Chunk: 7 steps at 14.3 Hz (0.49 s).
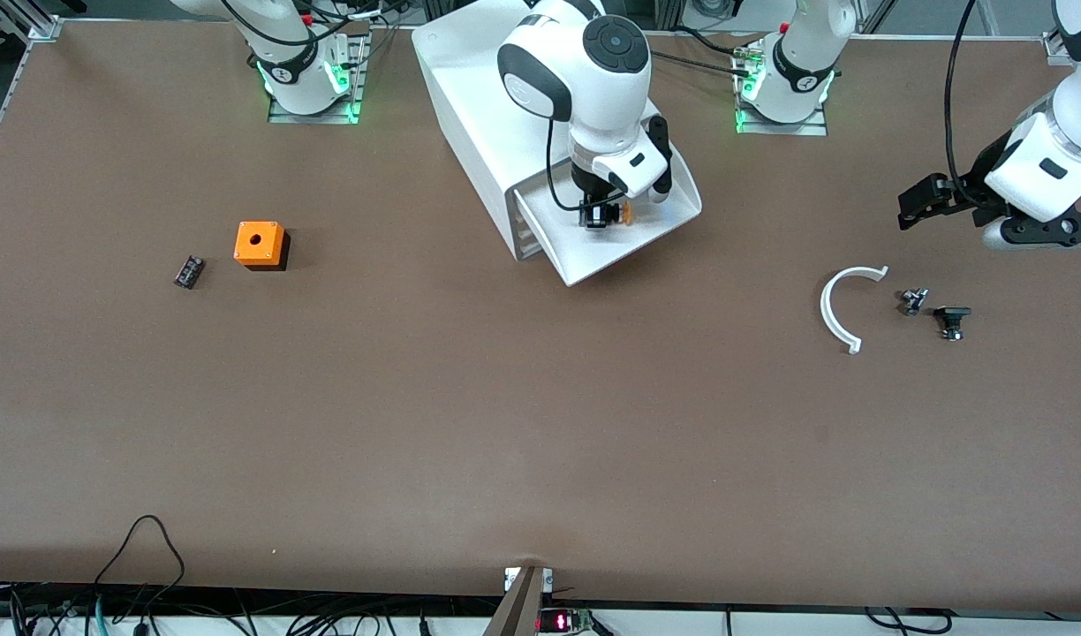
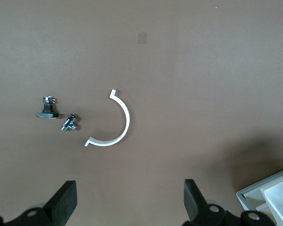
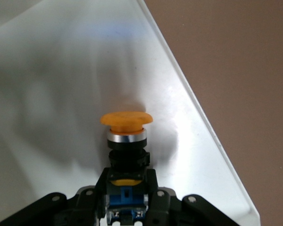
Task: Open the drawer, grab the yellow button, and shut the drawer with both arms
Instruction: 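Lift the yellow button out of the drawer with the right gripper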
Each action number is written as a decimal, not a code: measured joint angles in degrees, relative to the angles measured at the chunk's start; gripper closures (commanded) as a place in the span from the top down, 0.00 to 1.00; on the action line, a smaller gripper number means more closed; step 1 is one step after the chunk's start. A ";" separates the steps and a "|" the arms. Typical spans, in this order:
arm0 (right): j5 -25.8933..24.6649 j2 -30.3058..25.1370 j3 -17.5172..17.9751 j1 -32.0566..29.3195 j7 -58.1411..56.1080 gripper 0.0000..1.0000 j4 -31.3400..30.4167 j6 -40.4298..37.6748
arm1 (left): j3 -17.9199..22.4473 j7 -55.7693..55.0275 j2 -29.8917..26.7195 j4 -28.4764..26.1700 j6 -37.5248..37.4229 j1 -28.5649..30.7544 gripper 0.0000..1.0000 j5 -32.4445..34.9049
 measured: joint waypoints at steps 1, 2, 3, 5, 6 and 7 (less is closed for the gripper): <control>-0.05 -0.05 -0.17 0.00 0.00 0.14 0.17 -0.30 | -0.01 0.04 0.06 0.01 0.00 -0.01 1.00 0.00; -0.07 -0.31 -0.50 0.00 0.10 0.13 0.62 -0.75 | -0.05 0.06 0.34 0.01 -0.01 -0.03 1.00 0.00; -0.12 -0.90 -1.00 0.04 0.55 0.13 1.16 -1.29 | -0.13 0.07 0.91 0.01 0.00 -0.07 1.00 0.00; -0.20 -3.27 -2.42 0.03 2.79 0.13 2.12 -2.50 | -0.34 0.07 2.39 0.00 -0.01 -0.17 1.00 0.00; -0.20 -4.94 -3.50 -0.01 4.45 0.13 2.30 -3.14 | -0.48 0.07 2.98 0.00 -0.04 -0.18 1.00 0.00; -0.20 -6.54 -5.00 -0.08 5.93 0.13 2.32 -3.70 | -0.57 0.08 3.36 0.00 -0.19 -0.20 1.00 0.00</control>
